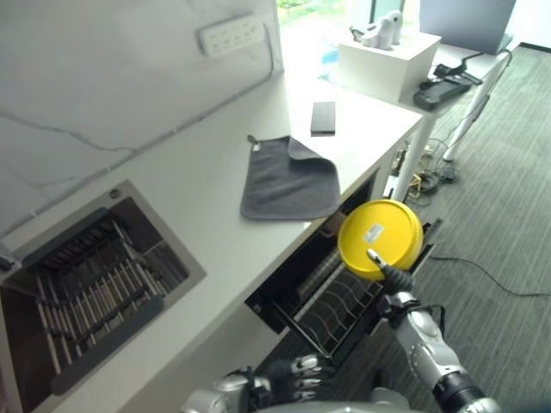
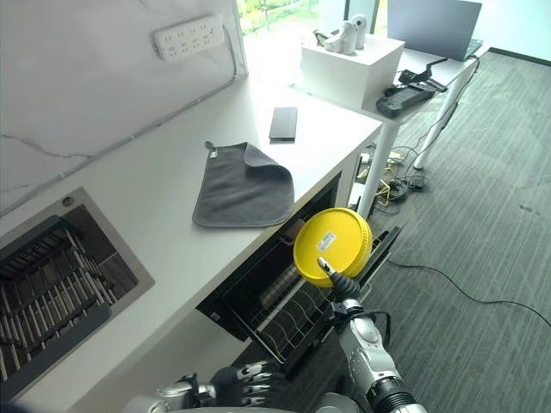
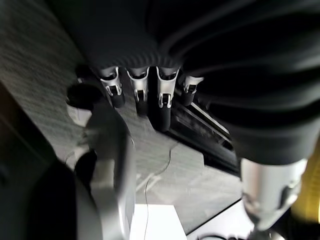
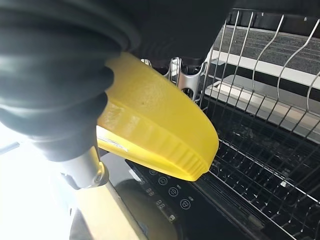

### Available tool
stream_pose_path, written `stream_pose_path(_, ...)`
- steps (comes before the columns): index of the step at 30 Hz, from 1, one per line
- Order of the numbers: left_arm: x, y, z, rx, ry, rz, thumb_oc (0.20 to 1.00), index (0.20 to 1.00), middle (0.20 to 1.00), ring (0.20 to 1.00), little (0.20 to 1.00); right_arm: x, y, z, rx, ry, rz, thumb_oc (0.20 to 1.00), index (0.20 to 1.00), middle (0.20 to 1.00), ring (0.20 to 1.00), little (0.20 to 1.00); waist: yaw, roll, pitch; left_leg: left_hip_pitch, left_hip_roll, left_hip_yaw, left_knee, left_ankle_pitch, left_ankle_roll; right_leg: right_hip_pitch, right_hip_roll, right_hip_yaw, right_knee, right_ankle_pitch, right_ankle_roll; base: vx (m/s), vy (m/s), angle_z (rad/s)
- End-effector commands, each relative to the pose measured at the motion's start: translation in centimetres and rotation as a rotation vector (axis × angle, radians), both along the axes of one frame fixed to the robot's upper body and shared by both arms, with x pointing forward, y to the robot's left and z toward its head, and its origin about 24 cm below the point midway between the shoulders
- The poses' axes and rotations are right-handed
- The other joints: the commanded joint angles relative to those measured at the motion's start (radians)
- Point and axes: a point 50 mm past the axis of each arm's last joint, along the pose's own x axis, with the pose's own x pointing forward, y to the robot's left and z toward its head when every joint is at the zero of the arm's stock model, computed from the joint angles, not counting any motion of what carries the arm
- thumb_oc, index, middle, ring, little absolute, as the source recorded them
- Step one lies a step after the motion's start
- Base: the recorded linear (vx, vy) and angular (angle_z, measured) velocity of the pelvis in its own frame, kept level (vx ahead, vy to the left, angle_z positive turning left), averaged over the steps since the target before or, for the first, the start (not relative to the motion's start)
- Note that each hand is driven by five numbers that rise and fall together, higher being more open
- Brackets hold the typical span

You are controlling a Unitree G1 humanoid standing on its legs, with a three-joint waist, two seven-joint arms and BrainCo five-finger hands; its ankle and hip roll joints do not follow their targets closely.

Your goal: Place the dishes in the dishwasher.

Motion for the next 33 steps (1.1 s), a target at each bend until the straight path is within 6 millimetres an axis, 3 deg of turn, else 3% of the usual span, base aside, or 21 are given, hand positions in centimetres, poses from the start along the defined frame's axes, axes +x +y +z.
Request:
stream_pose_path(1, 1.6, 0.9, 0.3, 0.145, -0.161, -0.053, 1.0, 1.0, 1.0, 1.0, 1.0, 3.9, 1.6, 6.7, 0.065, -0.326, 0.034, 0.2, 0.2, 0.2, 0.2, 0.2, 0.032, -0.01, 0.079, -0.014, 0.011, -0.018, 0.032, 0.015, 0.035, -0.006, -0.002, 0.001, 0.162, -0.098, -0.051, -0.02, -0.019, 0.27)
stream_pose_path(5, 0.1, 2.8, -1.0, 0.202, -0.121, -0.009, 1.0, 1.0, 1.0, 1.0, 1.0, 4.4, 2.2, 7.1, 0.067, -0.339, 0.041, 0.2, 0.2, 0.2, 0.2, 0.2, 0.054, -0.013, 0.087, -0.026, 0.006, -0.042, 0.027, 0.023, 0.033, -0.012, -0.003, -0.006, 0.166, -0.101, -0.056, -0.01, -0.001, 0.03)
stream_pose_path(9, -1.9, 3.5, -2.0, 0.252, -0.075, -0.045, 1.0, 1.0, 1.0, 1.0, 1.0, 4.8, 3.1, 7.3, 0.071, -0.338, 0.062, 0.2, 0.2, 0.2, 0.2, 0.2, 0.068, -0.009, 0.091, -0.031, 0.003, -0.054, 0.028, 0.026, 0.031, -0.013, -0.004, -0.014, 0.171, -0.107, -0.061, 0.01, 0.04, 0.07)
stream_pose_path(18, -3.7, 6.1, -3.2, 0.433, 0.077, 0.171, 1.0, 1.0, 1.0, 1.0, 1.0, 5.5, 4.7, 7.2, 0.038, -0.273, 0.041, 0.2, 0.2, 0.2, 0.2, 0.2, 0.096, -0.002, 0.105, -0.056, -0.006, -0.072, 0.043, 0.024, 0.028, -0.028, -0.019, -0.032, 0.191, -0.117, -0.064, 0.01, 0.067, 0.05)
stream_pose_path(26, -2.5, 5.9, -3.2, 0.464, 0.077, 0.223, 1.0, 1.0, 1.0, 1.0, 1.0, 6.8, 5.1, 6.4, 0.037, -0.156, -0.099, 0.2, 0.2, 0.2, 0.2, 0.2, 0.127, 0.0, 0.155, -0.105, -0.017, -0.097, 0.072, 0.02, 0.034, -0.062, -0.02, -0.044, 0.224, -0.125, -0.071, -0.06, 0.027, 0.11)
stream_pose_path(33, -1.5, 4.9, -3.2, 0.445, 0.072, 0.269, 1.0, 1.0, 1.0, 1.0, 1.0, 5.7, 6.9, 4.2, 0.08, -0.025, -0.203, 0.2, 0.2, 0.2, 0.2, 0.2, 0.14, -0.005, 0.178, -0.124, -0.021, -0.099, 0.091, 0.013, 0.042, -0.072, -0.021, -0.052, 0.229, -0.12, -0.071, -0.03, 0.04, 0.11)
